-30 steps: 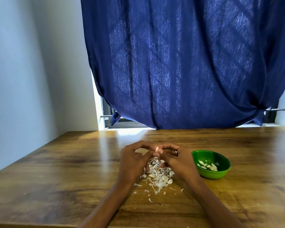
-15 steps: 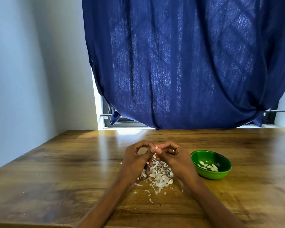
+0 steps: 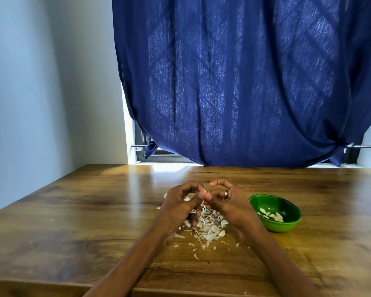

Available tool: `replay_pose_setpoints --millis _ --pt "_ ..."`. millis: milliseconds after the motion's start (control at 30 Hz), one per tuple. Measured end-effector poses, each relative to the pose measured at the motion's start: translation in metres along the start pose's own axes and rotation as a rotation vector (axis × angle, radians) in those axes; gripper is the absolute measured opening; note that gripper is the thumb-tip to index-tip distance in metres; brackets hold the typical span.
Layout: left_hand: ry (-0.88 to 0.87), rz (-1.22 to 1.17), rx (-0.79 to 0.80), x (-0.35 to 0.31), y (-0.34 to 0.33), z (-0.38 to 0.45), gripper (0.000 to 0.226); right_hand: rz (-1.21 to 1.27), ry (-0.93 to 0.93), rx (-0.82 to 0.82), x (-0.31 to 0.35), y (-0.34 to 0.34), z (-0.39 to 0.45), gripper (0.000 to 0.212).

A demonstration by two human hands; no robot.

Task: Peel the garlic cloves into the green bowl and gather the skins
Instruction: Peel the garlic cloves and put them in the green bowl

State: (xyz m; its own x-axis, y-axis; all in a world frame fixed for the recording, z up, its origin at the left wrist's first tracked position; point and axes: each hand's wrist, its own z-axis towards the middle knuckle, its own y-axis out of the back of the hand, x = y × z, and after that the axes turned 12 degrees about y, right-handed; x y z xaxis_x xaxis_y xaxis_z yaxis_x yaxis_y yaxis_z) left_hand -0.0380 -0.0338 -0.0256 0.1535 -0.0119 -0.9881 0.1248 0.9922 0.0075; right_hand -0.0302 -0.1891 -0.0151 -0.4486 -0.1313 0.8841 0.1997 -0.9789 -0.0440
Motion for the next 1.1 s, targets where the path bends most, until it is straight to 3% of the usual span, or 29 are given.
replay_pose_setpoints --millis 133,433,633,833,1100 --pt "0.007 -0.036 0.062 -0.0002 0.0023 -0.0003 0.019 0.077 -0.028 0.013 0.0021 0.0006 -0.0011 0.054" --pt "0.009 -0.038 0.143 -0.0025 0.0044 -0.0032 0.008 0.106 -0.043 0.059 -0.0013 0.0029 -0.0028 0.037" --pt "-0.004 -0.071 0.182 -0.0040 0.0023 -0.0050 0.010 0.162 -0.014 0.079 -0.0014 0.0006 -0.0035 0.044" --pt "-0.038 -0.025 0.165 0.0001 0.0044 -0.0018 0.002 0.164 -0.006 0.090 -0.0015 0.0014 -0.0042 0.049" --pt "-0.083 -0.014 0.083 0.0027 0.0009 0.0000 0.015 0.131 0.026 0.042 -0.0053 0.0003 -0.0015 0.050"
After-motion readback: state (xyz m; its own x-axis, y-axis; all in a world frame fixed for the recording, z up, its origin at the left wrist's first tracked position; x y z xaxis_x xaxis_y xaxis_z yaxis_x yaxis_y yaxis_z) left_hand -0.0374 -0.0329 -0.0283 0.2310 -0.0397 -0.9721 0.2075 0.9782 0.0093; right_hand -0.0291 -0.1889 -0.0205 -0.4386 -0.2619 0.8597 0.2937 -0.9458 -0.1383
